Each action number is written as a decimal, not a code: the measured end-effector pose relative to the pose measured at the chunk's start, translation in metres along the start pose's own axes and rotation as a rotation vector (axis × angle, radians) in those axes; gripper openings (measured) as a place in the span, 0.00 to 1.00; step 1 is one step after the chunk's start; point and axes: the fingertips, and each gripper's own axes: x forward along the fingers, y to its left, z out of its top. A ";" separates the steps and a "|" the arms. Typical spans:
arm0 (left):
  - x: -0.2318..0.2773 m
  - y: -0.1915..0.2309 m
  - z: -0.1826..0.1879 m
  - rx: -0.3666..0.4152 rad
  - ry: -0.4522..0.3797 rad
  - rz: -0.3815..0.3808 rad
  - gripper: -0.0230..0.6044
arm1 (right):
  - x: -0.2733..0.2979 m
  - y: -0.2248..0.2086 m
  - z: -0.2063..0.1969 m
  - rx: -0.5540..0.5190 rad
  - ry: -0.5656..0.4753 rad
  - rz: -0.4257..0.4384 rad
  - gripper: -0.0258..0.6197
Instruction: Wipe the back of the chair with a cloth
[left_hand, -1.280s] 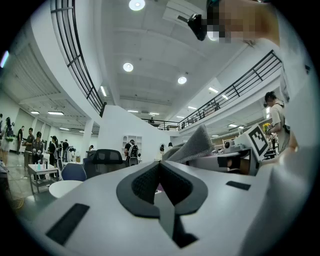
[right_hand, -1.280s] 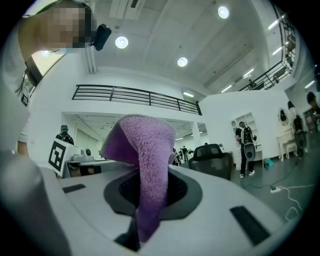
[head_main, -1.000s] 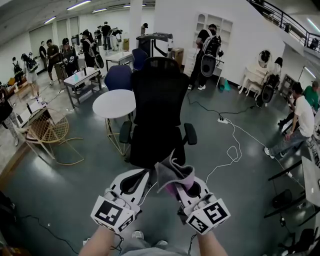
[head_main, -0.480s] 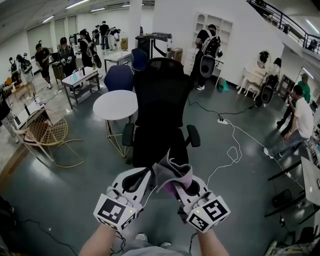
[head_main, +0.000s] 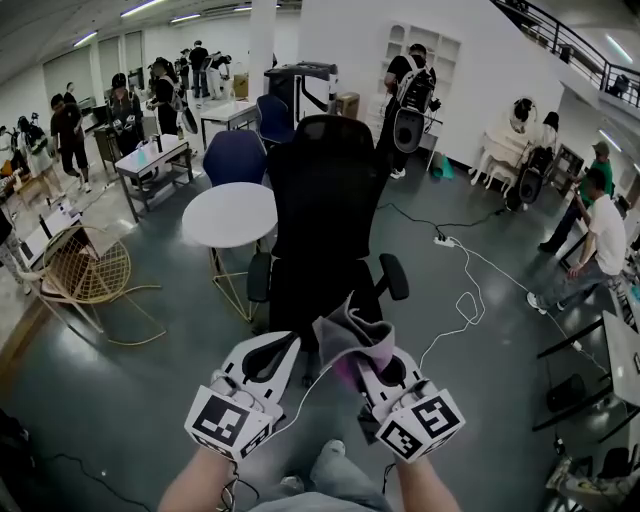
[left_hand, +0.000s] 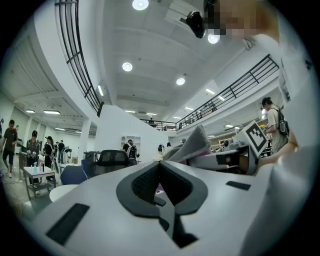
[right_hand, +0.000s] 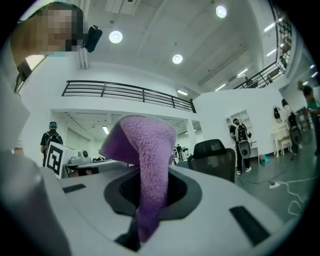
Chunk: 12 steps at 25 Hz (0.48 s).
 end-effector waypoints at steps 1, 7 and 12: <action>0.004 0.005 -0.002 0.000 0.000 0.003 0.05 | 0.006 -0.003 -0.001 -0.006 0.001 0.003 0.12; 0.042 0.042 -0.005 -0.007 -0.005 0.026 0.05 | 0.051 -0.033 0.001 -0.013 0.000 0.030 0.12; 0.091 0.070 -0.009 -0.004 -0.006 0.056 0.05 | 0.093 -0.076 0.005 -0.021 0.010 0.067 0.12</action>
